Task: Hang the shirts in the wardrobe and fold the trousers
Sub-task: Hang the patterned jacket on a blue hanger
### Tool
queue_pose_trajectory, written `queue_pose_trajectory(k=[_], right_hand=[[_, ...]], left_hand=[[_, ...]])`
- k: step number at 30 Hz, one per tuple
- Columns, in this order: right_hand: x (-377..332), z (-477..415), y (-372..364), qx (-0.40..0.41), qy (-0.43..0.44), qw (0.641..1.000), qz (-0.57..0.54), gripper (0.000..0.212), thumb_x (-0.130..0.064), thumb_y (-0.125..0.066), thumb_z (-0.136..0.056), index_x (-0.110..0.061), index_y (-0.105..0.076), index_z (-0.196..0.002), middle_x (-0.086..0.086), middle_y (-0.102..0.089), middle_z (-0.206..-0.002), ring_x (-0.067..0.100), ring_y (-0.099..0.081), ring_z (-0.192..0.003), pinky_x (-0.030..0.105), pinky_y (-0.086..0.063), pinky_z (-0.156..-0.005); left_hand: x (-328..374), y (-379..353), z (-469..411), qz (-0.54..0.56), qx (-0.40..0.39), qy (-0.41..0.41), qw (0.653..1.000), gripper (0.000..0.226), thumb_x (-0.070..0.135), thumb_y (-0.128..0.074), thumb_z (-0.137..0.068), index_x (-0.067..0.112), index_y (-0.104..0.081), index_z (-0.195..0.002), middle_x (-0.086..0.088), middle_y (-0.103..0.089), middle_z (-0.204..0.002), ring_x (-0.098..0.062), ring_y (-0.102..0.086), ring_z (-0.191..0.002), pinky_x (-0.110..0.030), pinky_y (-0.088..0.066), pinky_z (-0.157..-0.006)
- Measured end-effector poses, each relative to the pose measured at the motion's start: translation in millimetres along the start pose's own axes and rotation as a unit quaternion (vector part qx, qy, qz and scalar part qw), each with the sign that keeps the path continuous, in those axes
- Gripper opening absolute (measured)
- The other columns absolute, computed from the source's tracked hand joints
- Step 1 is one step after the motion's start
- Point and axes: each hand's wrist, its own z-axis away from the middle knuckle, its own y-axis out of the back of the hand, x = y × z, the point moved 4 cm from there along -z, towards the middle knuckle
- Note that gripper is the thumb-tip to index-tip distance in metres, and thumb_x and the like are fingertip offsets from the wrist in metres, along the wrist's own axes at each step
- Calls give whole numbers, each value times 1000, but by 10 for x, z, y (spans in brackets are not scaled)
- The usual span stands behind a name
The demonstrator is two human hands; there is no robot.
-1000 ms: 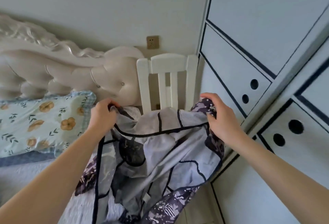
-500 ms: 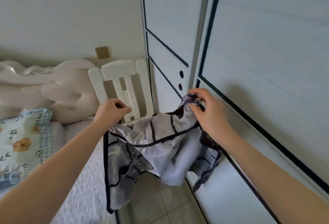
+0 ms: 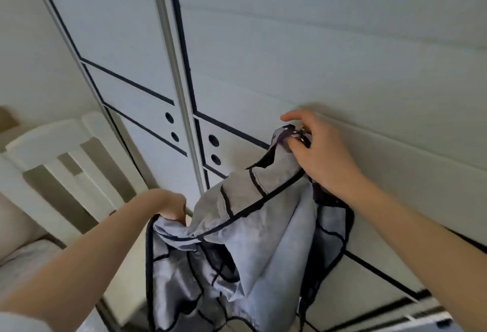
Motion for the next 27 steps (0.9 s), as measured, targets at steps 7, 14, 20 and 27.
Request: queue_pose_trajectory(k=[7,14,20,27], right_hand=[[225,597,442,-16,-15,994,111,15,-23,-69,-87,-22,-61,-100,-15,-63,-93,0,-55,-86,10,-42,-77],[487,1260,982,84,-122,976,161,33,-34,-70,-85,-29,-40,-98,-18,-51,-81,-4,-52,-73,9,-39,-63],[698,1911,1365,30,-178,958,223,47,-12,-61,-91,-39,-32,-117,-3,-63,-104,13,-62,-87,35,-51,-81],[931,2672,1984,54,-175,951,250,47,1,-52,-87,-29,-50,-123,-8,-50,-119,13,-57,-96,32,-48,-84]], left_hand=[[600,161,-95,93,76,-87,989,56,60,-43,-96,19,-52,-59,0,-48,-61,-14,-39,-55,-24,-33,-57],[1555,-91,196,177,-88,-228,953,40,52,-57,-93,17,-75,-84,3,-72,-82,-8,-62,-73,-16,-47,-69],[2354,-104,274,-33,-79,-272,959,21,34,-73,-81,20,-75,-97,10,-61,-73,-8,-52,-66,-12,-42,-58],[3151,-35,258,30,14,-254,967,7,14,-59,-86,10,-62,-91,-5,-60,-82,-18,-54,-71,-24,-42,-59]])
